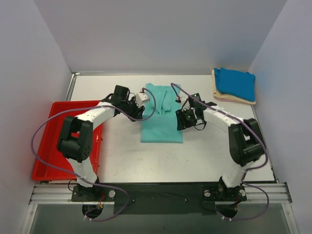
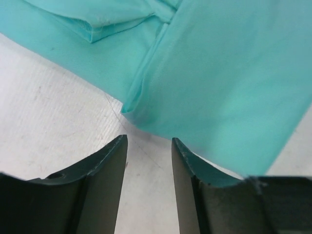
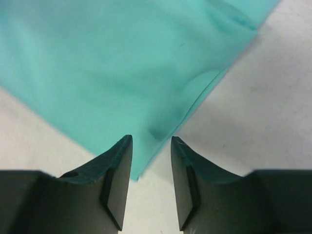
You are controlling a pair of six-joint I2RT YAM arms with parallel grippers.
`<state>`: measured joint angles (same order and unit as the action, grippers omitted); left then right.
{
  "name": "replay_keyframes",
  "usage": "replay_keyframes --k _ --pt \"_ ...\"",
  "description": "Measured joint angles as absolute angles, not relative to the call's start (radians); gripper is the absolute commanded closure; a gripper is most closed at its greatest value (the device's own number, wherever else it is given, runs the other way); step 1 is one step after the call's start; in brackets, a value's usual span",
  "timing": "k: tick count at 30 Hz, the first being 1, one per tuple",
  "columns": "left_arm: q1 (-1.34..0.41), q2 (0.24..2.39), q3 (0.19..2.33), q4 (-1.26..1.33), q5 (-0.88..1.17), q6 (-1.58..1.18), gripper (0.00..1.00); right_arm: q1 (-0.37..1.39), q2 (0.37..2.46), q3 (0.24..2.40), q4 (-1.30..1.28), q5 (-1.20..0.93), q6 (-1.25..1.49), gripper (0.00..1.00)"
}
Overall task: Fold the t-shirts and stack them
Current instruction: Fold the folded rectangular tshirt in 1/3 of the way, then grab one side of the 2/3 rectangular tshirt with both arms
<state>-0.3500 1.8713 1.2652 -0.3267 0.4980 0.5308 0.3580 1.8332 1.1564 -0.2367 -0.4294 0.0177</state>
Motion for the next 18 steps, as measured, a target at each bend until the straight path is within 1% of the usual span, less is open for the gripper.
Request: replay_keyframes --k 1,2,3,5,6,8,10,13,17,18 --pt "-0.350 1.832 1.246 -0.322 0.508 0.541 0.40 0.369 1.773 1.113 -0.228 -0.428 -0.016 0.59" --pt "-0.350 1.785 1.219 -0.318 0.525 0.556 0.37 0.384 1.700 1.068 -0.212 -0.430 -0.062 0.54" --pt "-0.352 1.731 1.186 -0.310 0.548 0.579 0.35 0.405 1.623 1.022 -0.185 -0.434 -0.111 0.52" --pt "-0.361 1.618 1.103 -0.295 0.593 0.654 0.32 0.446 1.478 0.935 -0.117 -0.457 -0.233 0.50" --pt "-0.372 1.581 1.073 -0.295 0.609 0.686 0.32 0.467 1.419 0.894 -0.086 -0.476 -0.305 0.47" --pt "-0.408 1.513 0.993 -0.288 0.631 0.779 0.30 0.503 1.346 0.826 -0.057 -0.512 -0.460 0.46" --pt "-0.459 1.485 0.916 -0.279 0.633 0.867 0.29 0.525 1.333 0.771 -0.051 -0.529 -0.603 0.46" --pt "-0.532 1.502 0.836 -0.276 0.601 0.960 0.28 0.538 1.391 0.726 -0.079 -0.513 -0.751 0.46" --pt "-0.568 1.563 0.820 -0.247 0.548 1.016 0.28 0.562 1.492 0.714 -0.073 -0.427 -0.867 0.46" --pt "-0.568 1.578 0.820 -0.233 0.537 1.024 0.30 0.574 1.502 0.710 -0.062 -0.408 -0.886 0.47"
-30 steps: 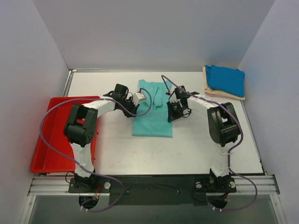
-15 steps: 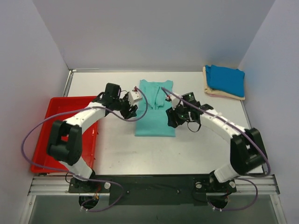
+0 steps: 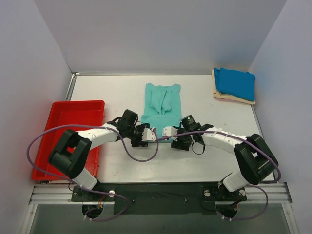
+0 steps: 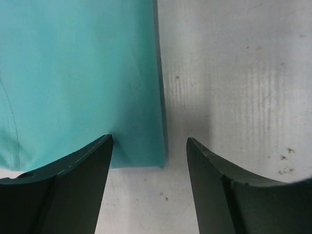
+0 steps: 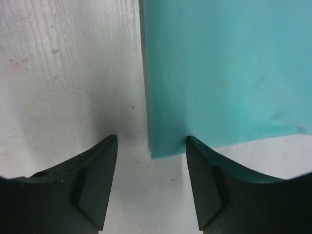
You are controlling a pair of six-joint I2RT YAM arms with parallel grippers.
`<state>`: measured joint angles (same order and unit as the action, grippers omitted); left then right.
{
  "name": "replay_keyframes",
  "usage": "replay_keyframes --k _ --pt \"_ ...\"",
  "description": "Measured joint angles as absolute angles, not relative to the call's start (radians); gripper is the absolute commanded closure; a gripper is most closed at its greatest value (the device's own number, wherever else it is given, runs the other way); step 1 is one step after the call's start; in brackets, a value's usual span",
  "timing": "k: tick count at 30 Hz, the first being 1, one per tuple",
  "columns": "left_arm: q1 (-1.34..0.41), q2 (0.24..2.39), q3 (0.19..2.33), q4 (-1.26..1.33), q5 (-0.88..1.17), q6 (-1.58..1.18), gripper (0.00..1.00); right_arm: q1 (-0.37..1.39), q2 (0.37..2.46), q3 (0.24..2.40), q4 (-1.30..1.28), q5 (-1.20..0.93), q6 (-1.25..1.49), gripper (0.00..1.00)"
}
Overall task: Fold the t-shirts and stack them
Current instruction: Grab one side of the 2/3 rectangular tshirt with both arms
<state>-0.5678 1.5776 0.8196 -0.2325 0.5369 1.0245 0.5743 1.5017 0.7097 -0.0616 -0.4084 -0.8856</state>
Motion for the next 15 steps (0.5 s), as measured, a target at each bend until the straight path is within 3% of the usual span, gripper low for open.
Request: replay_keyframes --k 4,6,7,8,9,12,15 --pt "-0.568 1.636 0.839 -0.231 0.509 1.051 0.39 0.620 1.515 0.713 -0.011 -0.347 -0.931 0.59" --pt "-0.569 1.657 0.867 -0.240 0.491 1.058 0.43 0.632 1.536 0.729 -0.001 -0.327 -0.948 0.72" --pt "-0.569 1.668 0.881 -0.245 0.487 1.059 0.47 0.635 1.548 0.738 0.001 -0.316 -0.955 0.84" --pt "-0.570 1.675 0.889 -0.248 0.478 1.062 0.59 0.636 1.560 0.748 0.002 -0.307 -0.959 0.87" --pt "-0.568 1.677 0.892 -0.251 0.470 1.063 0.64 0.636 1.571 0.756 -0.001 -0.294 -0.966 0.97" --pt "-0.569 1.680 0.892 -0.257 0.447 1.062 0.96 0.636 1.592 0.771 -0.003 -0.271 -0.983 1.00" --pt "-0.569 1.678 0.892 -0.259 0.430 1.060 1.00 0.637 1.594 0.780 -0.020 -0.255 -0.991 1.00"
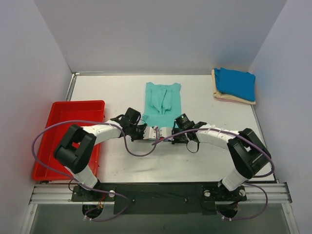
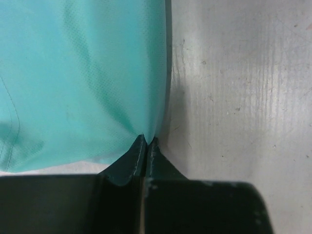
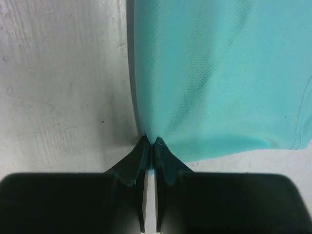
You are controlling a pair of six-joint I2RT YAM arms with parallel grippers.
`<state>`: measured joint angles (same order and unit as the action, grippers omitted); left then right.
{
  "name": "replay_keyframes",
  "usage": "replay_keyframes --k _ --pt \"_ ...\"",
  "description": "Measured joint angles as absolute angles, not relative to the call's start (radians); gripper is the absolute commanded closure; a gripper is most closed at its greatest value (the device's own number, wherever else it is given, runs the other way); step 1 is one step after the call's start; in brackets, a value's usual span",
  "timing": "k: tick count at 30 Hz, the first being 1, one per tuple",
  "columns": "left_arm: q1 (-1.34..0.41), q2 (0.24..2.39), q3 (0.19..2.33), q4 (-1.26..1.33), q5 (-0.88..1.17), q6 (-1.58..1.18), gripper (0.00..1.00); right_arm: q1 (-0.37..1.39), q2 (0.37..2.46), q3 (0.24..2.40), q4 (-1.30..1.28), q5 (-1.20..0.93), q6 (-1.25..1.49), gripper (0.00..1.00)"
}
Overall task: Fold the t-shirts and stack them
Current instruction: Grab one side of the 2/3 rectangular tshirt with both arms, then fold the long partially folded tshirt into a neat square
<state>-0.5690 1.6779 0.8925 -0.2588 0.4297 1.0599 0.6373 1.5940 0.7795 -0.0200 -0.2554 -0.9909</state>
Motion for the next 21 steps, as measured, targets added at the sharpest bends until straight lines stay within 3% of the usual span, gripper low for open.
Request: replay_keyframes --k 8,15,21 --pt "-0.575 1.522 0.874 -0.385 0.434 1.031 1.00 0.735 1.550 0.830 -0.238 -0.238 -0.945 1.00" --pt "-0.586 1.173 0.836 -0.688 0.545 1.067 1.00 0.938 1.267 0.850 -0.495 -0.273 -0.847 1.00" --pt "-0.588 1.092 0.878 -1.021 0.670 1.116 1.00 1.031 1.116 0.930 -0.628 -0.367 -0.726 1.00"
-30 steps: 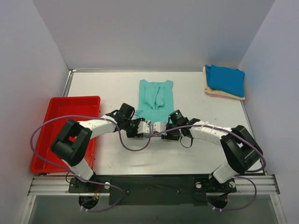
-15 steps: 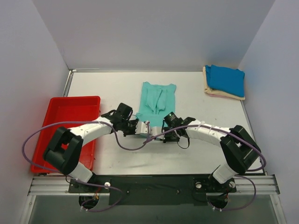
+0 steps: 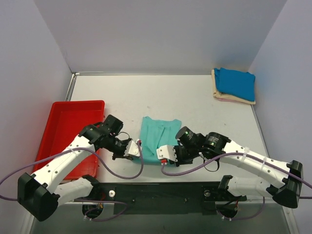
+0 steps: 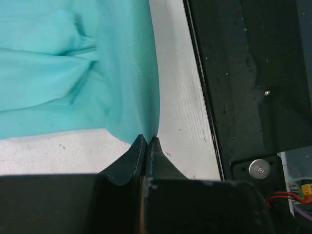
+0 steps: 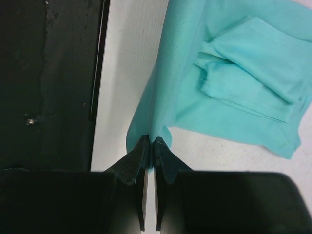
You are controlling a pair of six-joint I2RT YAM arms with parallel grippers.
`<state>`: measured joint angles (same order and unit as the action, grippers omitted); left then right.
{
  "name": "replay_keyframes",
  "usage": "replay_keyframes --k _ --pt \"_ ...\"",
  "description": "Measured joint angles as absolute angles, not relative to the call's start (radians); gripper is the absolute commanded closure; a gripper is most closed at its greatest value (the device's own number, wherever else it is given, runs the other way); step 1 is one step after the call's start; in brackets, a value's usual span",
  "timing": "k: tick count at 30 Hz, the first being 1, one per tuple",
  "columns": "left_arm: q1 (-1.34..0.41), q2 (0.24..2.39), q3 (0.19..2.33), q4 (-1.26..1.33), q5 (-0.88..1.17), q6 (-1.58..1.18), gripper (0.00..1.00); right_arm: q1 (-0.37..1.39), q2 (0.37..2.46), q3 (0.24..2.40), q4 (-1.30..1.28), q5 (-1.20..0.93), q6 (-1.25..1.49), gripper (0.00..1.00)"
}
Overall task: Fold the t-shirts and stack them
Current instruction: Fold the long partially folded tshirt into a neat square
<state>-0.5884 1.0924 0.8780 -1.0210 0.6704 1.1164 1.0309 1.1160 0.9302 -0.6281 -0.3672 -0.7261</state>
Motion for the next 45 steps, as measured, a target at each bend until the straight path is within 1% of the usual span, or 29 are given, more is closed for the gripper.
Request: replay_keyframes --k 3,7,10,15,23,28,39,42,45 --pt "-0.584 1.079 0.934 -1.053 0.687 1.067 1.00 0.999 1.103 0.959 -0.661 -0.402 -0.718 1.00" --pt "-0.574 1.105 0.982 -0.959 0.646 0.925 1.00 0.824 1.151 1.015 -0.678 -0.479 -0.734 1.00" --pt "-0.540 1.201 1.033 -0.873 0.622 0.838 1.00 0.680 1.246 1.077 -0.672 -0.514 -0.748 1.00" --pt "-0.435 1.393 1.153 -0.746 0.628 0.746 1.00 0.503 1.435 1.176 -0.634 -0.608 -0.760 1.00" --pt "-0.366 1.705 1.340 -0.637 0.609 0.660 1.00 0.391 1.757 1.379 -0.606 -0.670 -0.754 1.00" --pt "-0.366 1.817 1.399 -0.605 0.609 0.632 1.00 0.345 1.880 1.463 -0.602 -0.642 -0.733 1.00" --pt "-0.367 1.807 1.422 -0.580 0.671 0.641 1.00 0.341 1.852 1.474 -0.628 -0.632 -0.741 1.00" --pt "-0.366 1.779 1.416 -0.603 0.699 0.647 1.00 0.353 1.785 1.441 -0.632 -0.630 -0.729 1.00" --pt "-0.366 1.674 1.347 -0.624 0.743 0.679 1.00 0.400 1.656 1.367 -0.637 -0.612 -0.706 1.00"
